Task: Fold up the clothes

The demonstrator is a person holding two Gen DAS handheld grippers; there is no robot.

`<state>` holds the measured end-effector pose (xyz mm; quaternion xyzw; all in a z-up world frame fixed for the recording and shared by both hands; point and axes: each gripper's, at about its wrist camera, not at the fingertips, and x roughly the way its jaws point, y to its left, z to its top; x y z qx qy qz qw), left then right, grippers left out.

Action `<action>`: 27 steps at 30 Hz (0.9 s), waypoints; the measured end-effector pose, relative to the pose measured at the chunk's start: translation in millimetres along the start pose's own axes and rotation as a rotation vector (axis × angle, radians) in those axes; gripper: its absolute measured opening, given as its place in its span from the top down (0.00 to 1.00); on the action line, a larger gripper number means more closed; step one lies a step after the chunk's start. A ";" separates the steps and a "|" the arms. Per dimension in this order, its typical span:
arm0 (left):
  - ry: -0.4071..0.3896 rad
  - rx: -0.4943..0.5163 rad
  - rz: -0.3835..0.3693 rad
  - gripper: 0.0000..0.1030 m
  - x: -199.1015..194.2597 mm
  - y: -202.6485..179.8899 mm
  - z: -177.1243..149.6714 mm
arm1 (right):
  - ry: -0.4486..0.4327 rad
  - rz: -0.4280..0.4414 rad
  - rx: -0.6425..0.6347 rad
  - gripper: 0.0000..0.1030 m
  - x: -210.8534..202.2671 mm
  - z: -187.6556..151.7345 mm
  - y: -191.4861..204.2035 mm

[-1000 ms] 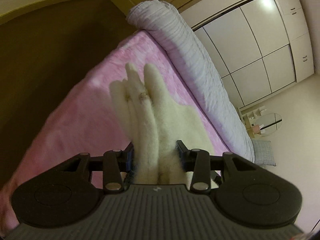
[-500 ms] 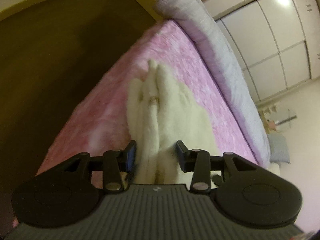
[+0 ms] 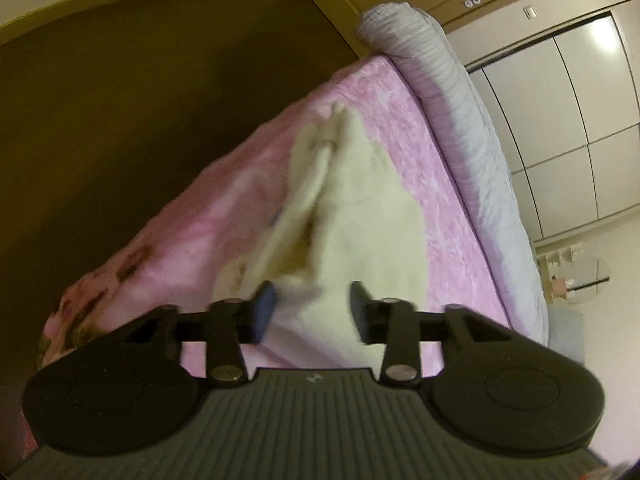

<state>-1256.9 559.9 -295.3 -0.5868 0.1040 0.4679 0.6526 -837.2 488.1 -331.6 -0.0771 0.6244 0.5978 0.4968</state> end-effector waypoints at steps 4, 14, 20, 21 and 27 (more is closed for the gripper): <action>0.001 0.043 0.059 0.87 7.2 9.2 4.1 | -0.008 -0.034 -0.059 0.70 4.5 -5.6 13.0; 0.040 0.188 0.234 0.87 -6.7 -43.1 5.2 | 0.059 -0.228 -0.266 0.61 -2.6 -5.8 62.2; 0.127 0.215 0.376 0.68 -39.0 -91.7 -24.0 | 0.158 -0.316 -0.356 0.48 -45.7 -9.4 80.4; 0.142 0.226 0.392 0.66 -44.7 -100.6 -31.6 | 0.171 -0.322 -0.371 0.41 -53.2 -10.6 83.9; 0.140 0.308 0.401 0.51 -72.7 -160.4 -61.3 | 0.232 -0.340 -0.465 0.18 -98.1 -15.0 108.4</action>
